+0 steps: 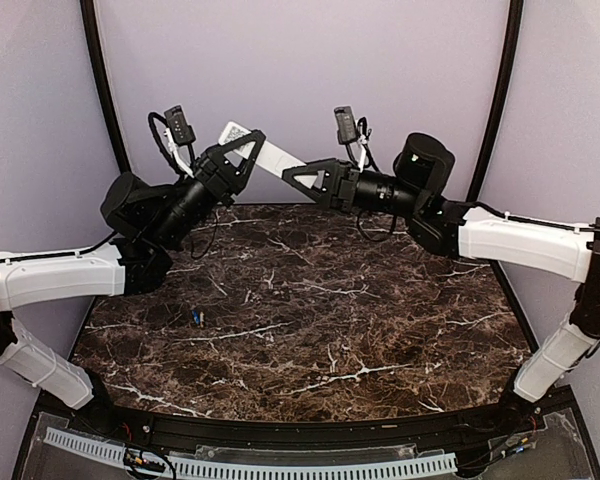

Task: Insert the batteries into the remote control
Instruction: Remove the battery cover from the remote control.

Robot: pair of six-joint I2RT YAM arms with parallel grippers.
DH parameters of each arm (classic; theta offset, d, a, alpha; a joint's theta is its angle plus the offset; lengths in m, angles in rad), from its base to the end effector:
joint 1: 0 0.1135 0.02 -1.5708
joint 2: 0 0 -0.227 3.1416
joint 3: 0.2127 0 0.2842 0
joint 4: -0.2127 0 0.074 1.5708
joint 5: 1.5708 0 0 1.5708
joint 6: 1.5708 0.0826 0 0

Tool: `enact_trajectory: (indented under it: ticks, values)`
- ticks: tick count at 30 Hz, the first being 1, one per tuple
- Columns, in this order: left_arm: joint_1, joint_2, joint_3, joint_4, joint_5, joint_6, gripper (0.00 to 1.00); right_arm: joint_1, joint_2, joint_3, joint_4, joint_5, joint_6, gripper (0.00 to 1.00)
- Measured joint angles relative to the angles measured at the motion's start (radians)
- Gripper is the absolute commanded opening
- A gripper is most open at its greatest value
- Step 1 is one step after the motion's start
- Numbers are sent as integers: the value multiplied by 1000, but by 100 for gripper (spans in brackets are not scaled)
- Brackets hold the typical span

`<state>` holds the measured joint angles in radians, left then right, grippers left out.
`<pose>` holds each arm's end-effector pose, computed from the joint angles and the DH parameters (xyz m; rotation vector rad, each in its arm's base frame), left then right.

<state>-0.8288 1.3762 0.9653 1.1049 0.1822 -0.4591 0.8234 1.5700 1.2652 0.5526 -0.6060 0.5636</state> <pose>0.2417 -0.2858 0.3795 0.3537 0.8926 -1.2757 0.2648 0.3550 0.3492 -0.7609 1.3548 1.5306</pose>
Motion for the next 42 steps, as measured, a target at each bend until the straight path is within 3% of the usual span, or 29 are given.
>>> enact_trajectory:
  ticks: [3, 7, 17, 22, 29, 35, 42]
  values:
    - [1, -1, -1, 26, 5, -46, 0, -2, -4, 0, 36, -60, -6, 17]
    - [-2, -4, -2, 39, 21, -48, 0, -3, -15, 0, 31, -83, -34, 17]
    - [-16, -4, -2, 18, 87, -18, 0, -11, -92, -15, -162, -167, -220, 29]
    - [-20, -4, -3, -10, 94, -3, 0, -14, -129, -48, -224, -148, -285, 47]
    - [-14, -4, -5, -12, 73, 16, 0, -15, -135, -49, -262, -141, -275, 98]
    - [-14, -2, -5, -13, 64, 23, 0, -15, -128, -48, -200, -99, -178, 99]
    - [-14, 15, -5, -3, 64, 21, 0, -15, -34, -32, -56, -45, -43, 88]
